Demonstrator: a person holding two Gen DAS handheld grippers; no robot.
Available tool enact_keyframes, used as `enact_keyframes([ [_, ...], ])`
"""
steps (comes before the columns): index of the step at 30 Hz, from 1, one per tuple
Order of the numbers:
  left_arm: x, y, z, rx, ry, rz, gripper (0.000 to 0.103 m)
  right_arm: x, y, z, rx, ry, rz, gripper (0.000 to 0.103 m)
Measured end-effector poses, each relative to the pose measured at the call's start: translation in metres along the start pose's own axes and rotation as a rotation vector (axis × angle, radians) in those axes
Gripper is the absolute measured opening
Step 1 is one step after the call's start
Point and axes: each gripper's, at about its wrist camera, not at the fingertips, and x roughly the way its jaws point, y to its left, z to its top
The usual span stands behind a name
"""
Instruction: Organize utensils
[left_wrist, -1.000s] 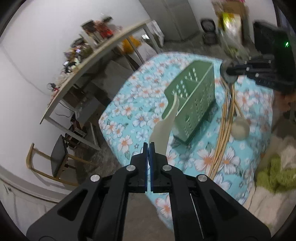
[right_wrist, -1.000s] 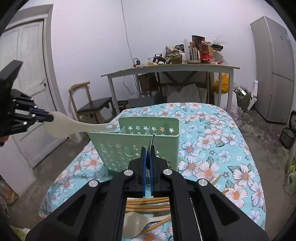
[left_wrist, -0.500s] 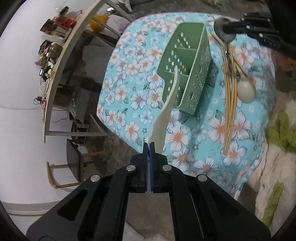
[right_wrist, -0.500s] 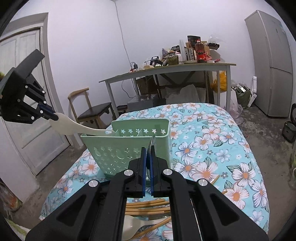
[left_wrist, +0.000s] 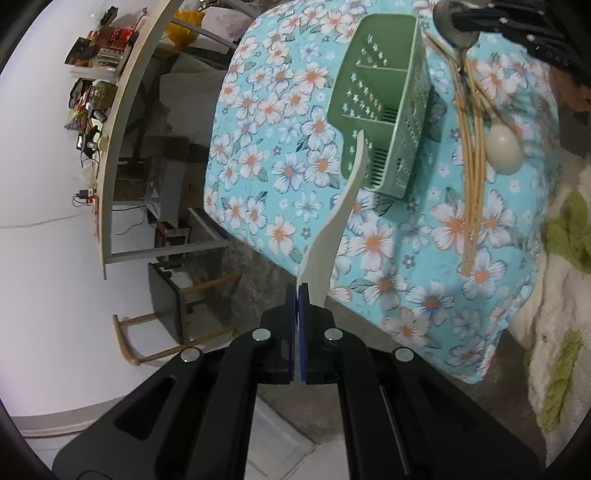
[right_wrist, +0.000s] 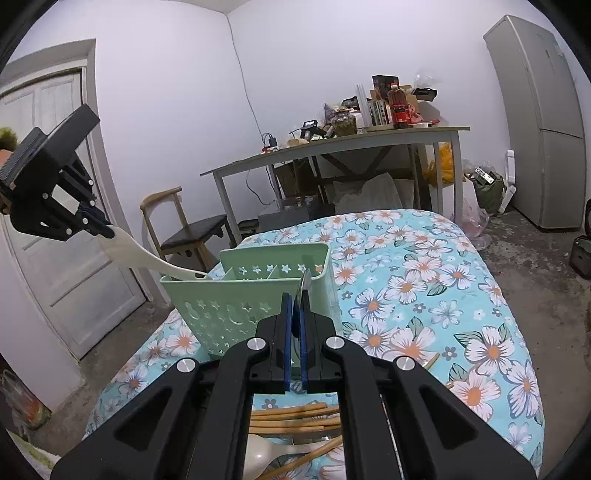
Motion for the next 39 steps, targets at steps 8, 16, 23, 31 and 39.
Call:
enact_keyframes([
  [8,0.006,0.007,0.03,-0.024,-0.006,-0.008,0.005,0.0,-0.008,-0.001,0.025,-0.015,0.012,0.004],
  [16,-0.015,0.034,0.049,-0.22,-0.213,-0.026,0.014,-0.001,-0.015,-0.001,0.052,-0.025,0.022,0.004],
  [23,-0.041,0.053,0.014,-0.512,-0.47,-0.106,0.019,-0.015,-0.023,0.015,0.09,-0.064,0.051,0.004],
  [31,-0.019,0.013,-0.045,-0.878,-0.711,-0.309,0.043,-0.039,-0.029,0.05,0.117,-0.125,0.088,0.004],
  [39,0.03,-0.074,-0.06,-1.049,-0.783,-0.398,0.07,-0.059,-0.018,0.105,0.115,-0.18,0.195,0.004],
])
